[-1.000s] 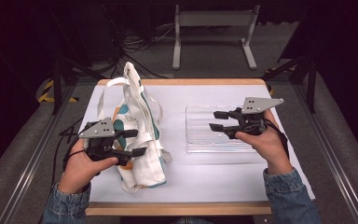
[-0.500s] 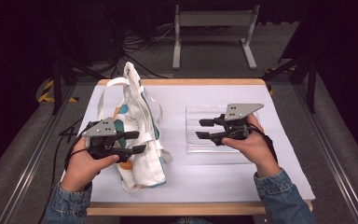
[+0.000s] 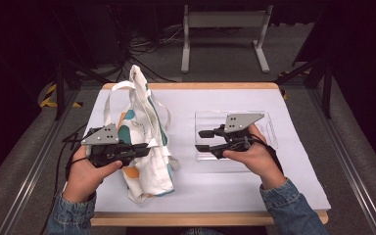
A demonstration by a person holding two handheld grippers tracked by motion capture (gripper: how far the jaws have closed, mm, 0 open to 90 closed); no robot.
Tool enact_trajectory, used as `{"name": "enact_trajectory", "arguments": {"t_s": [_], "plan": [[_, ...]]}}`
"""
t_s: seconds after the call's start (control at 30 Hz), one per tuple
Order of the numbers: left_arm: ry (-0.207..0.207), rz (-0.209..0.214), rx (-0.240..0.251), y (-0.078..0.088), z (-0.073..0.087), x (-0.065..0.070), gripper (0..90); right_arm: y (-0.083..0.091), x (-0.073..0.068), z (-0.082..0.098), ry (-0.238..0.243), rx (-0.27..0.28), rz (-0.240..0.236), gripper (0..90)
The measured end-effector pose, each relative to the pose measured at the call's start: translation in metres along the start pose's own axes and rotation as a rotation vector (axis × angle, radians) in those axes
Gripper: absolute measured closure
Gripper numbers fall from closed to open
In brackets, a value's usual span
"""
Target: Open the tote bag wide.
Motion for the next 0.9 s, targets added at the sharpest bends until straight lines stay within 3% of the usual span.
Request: {"name": "enact_trajectory", "arguments": {"t_s": [0.1, 0.33, 0.67, 0.9], "plan": [[0.003, -0.006, 0.002, 0.001, 0.001, 0.001, 82.9, -0.005, -0.007, -0.006, -0.001, 0.037, -0.027, 50.7], [0.02, -0.015, 0.013, 0.008, 0.003, 0.003, 83.3, -0.02, -0.016, -0.011, -0.011, 0.054, -0.051, 50.7], [0.034, -0.011, 0.023, 0.011, 0.005, 0.003, 83.3, -0.048, -0.026, -0.002, -0.015, 0.017, -0.116, 52.3], [0.038, -0.006, 0.027, 0.011, 0.003, 0.002, 83.3, -0.059, -0.032, 0.003, -0.004, -0.001, -0.119, 58.0]]}}
Point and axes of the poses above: each handheld gripper's, and its own axes: y roughly backward along the jaws, z roughly out of its underside, x roughly to its right, the point moved 8 cm from there along -y, roughly forward along the jaws, and after that the axes turned 3 degrees about -x, right-handed, at the moved point
